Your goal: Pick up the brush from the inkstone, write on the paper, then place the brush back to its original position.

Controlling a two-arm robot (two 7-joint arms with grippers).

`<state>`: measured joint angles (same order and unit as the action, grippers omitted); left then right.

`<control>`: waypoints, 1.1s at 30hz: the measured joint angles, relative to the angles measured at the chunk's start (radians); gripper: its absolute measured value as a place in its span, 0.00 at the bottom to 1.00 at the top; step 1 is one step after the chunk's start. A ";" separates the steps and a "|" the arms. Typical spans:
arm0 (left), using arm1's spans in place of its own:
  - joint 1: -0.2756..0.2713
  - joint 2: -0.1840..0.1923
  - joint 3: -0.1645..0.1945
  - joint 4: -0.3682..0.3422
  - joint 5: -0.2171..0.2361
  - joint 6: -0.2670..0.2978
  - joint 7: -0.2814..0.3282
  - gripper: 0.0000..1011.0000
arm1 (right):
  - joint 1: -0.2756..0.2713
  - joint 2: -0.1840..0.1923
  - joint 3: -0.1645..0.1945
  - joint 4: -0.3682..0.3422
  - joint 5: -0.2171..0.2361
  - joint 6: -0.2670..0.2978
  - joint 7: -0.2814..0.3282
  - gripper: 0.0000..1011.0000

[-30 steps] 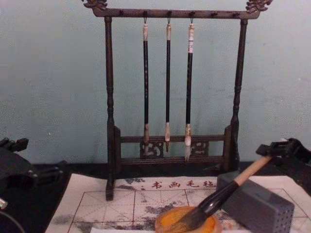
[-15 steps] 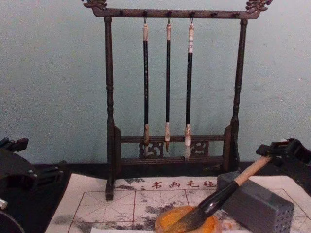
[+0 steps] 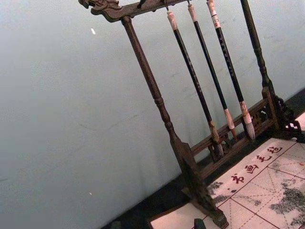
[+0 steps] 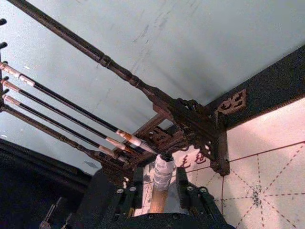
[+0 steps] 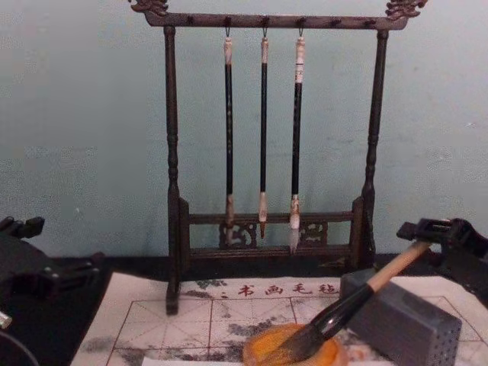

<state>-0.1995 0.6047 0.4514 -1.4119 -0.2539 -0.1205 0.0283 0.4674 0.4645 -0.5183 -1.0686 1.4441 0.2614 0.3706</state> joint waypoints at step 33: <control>0.000 0.000 0.000 0.000 0.000 0.000 0.000 0.99 | 0.000 0.001 0.001 -0.003 0.000 -0.002 0.002 0.99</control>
<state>-0.1995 0.6047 0.4514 -1.4120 -0.2539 -0.1205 0.0283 0.4674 0.4658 -0.5176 -1.0715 1.4443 0.2597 0.3721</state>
